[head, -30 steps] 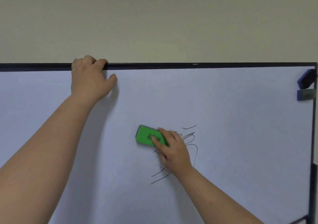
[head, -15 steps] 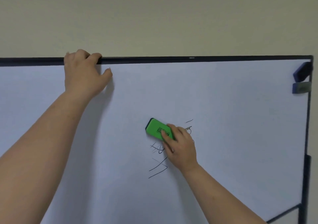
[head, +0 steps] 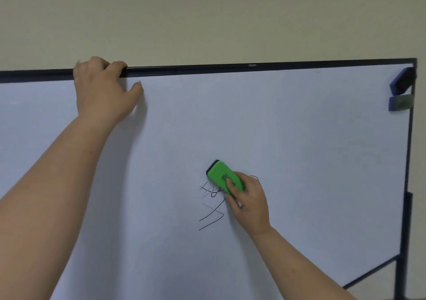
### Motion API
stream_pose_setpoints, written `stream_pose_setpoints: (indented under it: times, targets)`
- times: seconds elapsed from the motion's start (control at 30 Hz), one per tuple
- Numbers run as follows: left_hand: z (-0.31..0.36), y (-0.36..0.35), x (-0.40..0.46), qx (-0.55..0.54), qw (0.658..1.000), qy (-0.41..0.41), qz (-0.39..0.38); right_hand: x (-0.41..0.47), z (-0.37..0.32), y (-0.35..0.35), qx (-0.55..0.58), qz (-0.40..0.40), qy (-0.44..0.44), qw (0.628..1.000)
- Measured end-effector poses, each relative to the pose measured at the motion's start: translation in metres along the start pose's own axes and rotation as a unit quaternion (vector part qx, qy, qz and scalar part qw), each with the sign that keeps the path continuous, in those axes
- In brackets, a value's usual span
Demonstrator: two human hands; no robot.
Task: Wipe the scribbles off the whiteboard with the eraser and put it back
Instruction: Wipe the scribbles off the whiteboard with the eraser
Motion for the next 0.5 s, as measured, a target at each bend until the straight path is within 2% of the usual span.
stream_pose_setpoints:
  times: [0.03,0.1,0.2,0.27,0.33,0.4,0.5]
  targets:
    - [-0.001,0.000,0.000,0.000,1.000,-0.001,-0.001,-0.011,0.005,-0.001,-0.005,-0.005,0.010,1.000]
    - [-0.001,0.001,0.000,-0.001,1.000,-0.001,-0.003,-0.020,0.025,0.000,-0.016,0.008,-0.036,0.999]
    - [-0.001,0.000,0.000,0.000,1.000,-0.001,-0.002,-0.008,0.052,0.007,0.003,0.033,-0.221,0.975]
    - [0.000,-0.001,0.000,0.003,1.000,-0.002,0.002,0.010,0.051,0.010,0.015,0.042,-0.280,0.959]
    - [0.000,-0.001,0.000,0.003,1.000,-0.001,0.006,0.025,0.032,0.012,0.009,0.049,-0.215,0.975]
    - [0.000,-0.001,0.000,0.003,1.000,-0.002,0.008,0.026,0.004,0.007,-0.008,0.031,-0.076,0.997]
    - [-0.001,0.001,-0.001,0.001,1.000,-0.005,0.008,-0.006,-0.031,-0.006,-0.021,-0.013,0.111,0.994]
Point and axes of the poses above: each hand's wrist, its own x-axis towards the middle knuckle, its own y-axis out of the back of the hand, z = x × y, the point moved 4 cm from there along x, towards the middle knuckle, and after that the axes turned 14 degrees about -x, right-handed, at the moved point
